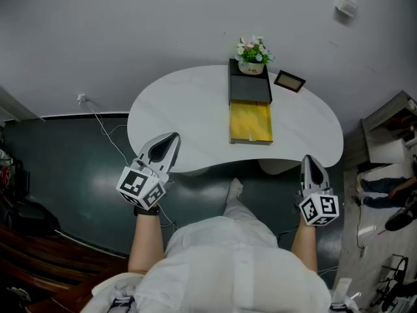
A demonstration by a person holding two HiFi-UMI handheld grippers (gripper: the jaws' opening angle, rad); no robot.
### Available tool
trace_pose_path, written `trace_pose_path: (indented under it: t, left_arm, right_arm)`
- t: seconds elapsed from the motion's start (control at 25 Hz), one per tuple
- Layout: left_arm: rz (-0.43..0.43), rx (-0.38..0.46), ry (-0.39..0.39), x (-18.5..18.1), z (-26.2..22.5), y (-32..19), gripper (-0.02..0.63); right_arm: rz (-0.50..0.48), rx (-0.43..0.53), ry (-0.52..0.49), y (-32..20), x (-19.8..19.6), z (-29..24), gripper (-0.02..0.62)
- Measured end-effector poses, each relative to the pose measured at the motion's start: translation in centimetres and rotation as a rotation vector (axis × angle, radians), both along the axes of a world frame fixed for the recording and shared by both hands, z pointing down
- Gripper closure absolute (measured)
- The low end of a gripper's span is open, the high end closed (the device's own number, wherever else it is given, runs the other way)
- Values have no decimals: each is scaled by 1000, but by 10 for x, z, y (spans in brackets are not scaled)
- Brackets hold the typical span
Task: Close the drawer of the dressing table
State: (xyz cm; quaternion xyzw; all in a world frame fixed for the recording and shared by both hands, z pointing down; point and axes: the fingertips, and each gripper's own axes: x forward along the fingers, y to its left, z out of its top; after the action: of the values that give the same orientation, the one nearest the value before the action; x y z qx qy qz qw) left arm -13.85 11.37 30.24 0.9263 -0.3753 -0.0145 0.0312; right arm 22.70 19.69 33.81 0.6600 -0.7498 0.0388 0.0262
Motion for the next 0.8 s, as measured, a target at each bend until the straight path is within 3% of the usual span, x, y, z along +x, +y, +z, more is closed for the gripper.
trace_pose_path:
  t: [0.8]
  left_arm:
    - [44,-27,-61,85,4,-152,588]
  right_arm:
    - [-100,-53,-21,-179,49,8,584]
